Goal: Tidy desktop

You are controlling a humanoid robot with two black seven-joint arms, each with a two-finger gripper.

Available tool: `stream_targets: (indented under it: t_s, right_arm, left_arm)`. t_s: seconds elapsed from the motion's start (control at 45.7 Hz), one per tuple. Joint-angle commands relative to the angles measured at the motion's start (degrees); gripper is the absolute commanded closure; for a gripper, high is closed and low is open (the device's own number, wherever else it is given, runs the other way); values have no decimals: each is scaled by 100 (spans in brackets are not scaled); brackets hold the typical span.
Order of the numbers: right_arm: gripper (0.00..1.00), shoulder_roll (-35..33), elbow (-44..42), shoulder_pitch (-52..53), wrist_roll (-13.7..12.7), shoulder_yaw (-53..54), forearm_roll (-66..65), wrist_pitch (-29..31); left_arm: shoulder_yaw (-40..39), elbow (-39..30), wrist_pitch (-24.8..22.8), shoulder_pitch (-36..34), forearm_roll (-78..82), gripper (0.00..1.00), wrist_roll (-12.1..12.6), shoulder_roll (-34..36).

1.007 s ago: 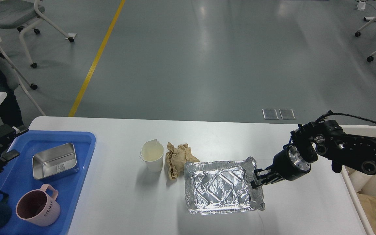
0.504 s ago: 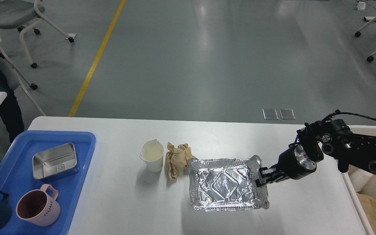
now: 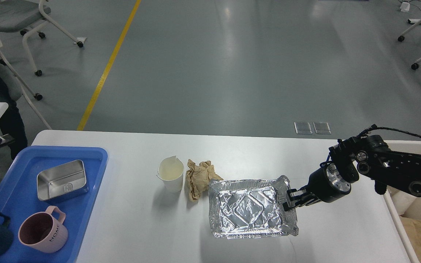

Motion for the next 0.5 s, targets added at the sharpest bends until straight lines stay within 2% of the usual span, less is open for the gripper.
stream_targets:
  t_s: [0.0, 0.066, 0.263, 0.482]
  right_arm:
    - [100, 52, 0, -9, 0, -4, -2, -3]
    - [100, 61, 0, -9, 0, -4, -2, -3]
    - [100, 96, -9, -9, 0, -4, -10, -3]
    - [100, 140, -17, -17, 0, -4, -19, -29]
  left_arm:
    - [34, 29, -296, -378, 411, 3, 640, -532]
    - [60, 125, -419, -563, 595, 3, 773, -830]
    - [569, 512, -612, -1344, 1000, 3, 790, -1621]
    - [2203, 1443, -569, -2619, 1070, 3, 826, -3009]
